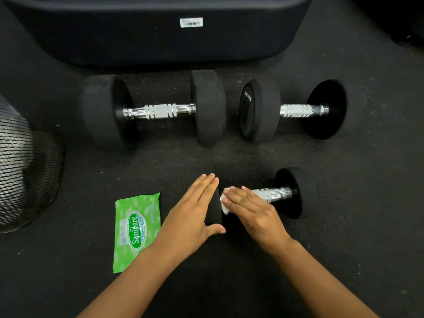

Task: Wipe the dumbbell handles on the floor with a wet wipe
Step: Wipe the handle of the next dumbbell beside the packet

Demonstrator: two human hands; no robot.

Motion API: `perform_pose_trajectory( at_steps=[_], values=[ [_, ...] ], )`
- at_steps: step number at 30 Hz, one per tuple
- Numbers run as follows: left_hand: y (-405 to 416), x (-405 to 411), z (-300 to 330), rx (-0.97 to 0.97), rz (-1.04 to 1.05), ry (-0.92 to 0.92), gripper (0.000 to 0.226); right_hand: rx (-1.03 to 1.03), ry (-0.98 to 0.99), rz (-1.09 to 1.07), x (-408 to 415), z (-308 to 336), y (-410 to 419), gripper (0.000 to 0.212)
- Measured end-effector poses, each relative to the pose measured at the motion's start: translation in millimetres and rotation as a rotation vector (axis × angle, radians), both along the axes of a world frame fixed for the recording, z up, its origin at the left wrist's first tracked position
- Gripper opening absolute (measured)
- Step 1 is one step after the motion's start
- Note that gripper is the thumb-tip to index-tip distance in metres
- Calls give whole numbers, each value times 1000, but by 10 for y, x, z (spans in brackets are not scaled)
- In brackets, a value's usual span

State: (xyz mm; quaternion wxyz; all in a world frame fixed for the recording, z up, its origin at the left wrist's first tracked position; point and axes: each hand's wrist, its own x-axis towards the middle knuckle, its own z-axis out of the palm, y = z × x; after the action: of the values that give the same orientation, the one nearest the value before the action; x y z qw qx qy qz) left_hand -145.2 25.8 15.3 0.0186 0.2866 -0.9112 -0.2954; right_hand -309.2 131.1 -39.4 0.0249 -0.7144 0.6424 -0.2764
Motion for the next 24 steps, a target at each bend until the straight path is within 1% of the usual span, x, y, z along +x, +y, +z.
perform_pose_trajectory(
  at_steps=[2, 5, 9, 12, 16, 18, 21, 24],
  values=[
    [3, -1, 7, 4, -1, 11, 101, -24, 29, -11, -37, -13, -8, 30],
    [-25, -19, -3, 5, 6, 11, 101, -41, 16, -65, 126, -59, -68, 30],
    [-25, -21, -1, 11, 1, 9, 102, -65, 46, -15, -18, -62, 33, 30],
    [-45, -20, -5, 10, 8, 14, 101, -90, 49, -71, 60, -96, -16, 30],
    [-41, -18, 3, 12, -1, 14, 101, -105, 61, -17, 40, -119, 25, 31],
    [-45, -18, 5, 14, -1, 19, 101, -117, 79, -25, -16, -96, 31, 30],
    [-63, -24, -5, 10, 5, 15, 101, -105, 60, -50, 110, -112, -41, 31],
    [-49, -22, -15, 8, 6, 13, 102, -103, 48, -16, 60, -109, 5, 29]
  ],
)
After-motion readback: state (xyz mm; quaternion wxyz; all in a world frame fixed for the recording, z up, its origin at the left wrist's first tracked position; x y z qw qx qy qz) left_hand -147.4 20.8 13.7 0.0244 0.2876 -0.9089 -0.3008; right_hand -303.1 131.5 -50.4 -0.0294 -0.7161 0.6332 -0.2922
